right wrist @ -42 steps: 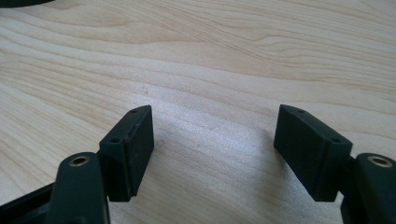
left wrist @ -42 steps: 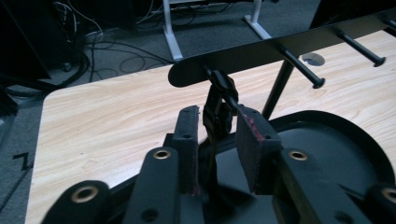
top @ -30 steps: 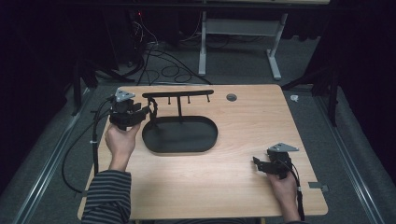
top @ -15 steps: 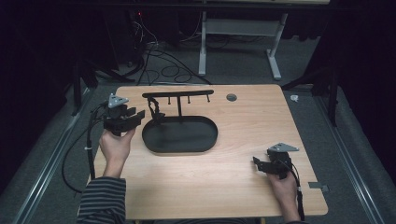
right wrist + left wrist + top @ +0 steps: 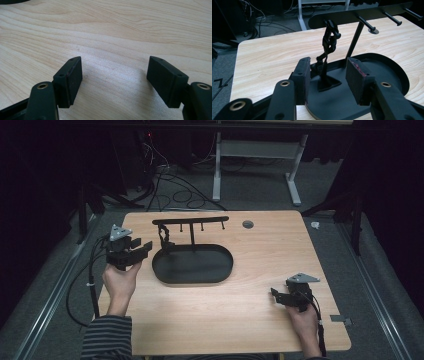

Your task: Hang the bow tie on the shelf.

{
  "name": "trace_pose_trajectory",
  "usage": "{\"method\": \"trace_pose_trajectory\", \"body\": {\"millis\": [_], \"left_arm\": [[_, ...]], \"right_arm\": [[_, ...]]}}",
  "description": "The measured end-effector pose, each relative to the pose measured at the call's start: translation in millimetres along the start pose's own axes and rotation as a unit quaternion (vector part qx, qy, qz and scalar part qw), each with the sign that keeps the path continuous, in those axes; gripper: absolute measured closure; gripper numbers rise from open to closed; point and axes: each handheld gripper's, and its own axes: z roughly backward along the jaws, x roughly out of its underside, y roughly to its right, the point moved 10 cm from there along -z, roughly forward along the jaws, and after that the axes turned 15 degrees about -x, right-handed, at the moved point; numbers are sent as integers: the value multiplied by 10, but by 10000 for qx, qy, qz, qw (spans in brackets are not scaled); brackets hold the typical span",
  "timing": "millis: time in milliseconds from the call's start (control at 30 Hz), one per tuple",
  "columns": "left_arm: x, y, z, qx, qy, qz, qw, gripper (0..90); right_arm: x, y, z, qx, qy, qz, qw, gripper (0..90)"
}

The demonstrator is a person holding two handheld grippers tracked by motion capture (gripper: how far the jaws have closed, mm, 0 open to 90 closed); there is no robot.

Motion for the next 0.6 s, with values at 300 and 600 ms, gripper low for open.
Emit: {"method": "trace_pose_trajectory", "body": {"millis": [300, 600], "left_arm": [[47, -37, 30, -28, 29, 64, 10000, 545], [104, -59, 84, -8, 45, 127, 9999, 539]], "right_arm": [[0, 0, 0, 2, -2, 1, 10000, 297], [0, 0, 0, 4, -3, 6, 10000, 297]]}}
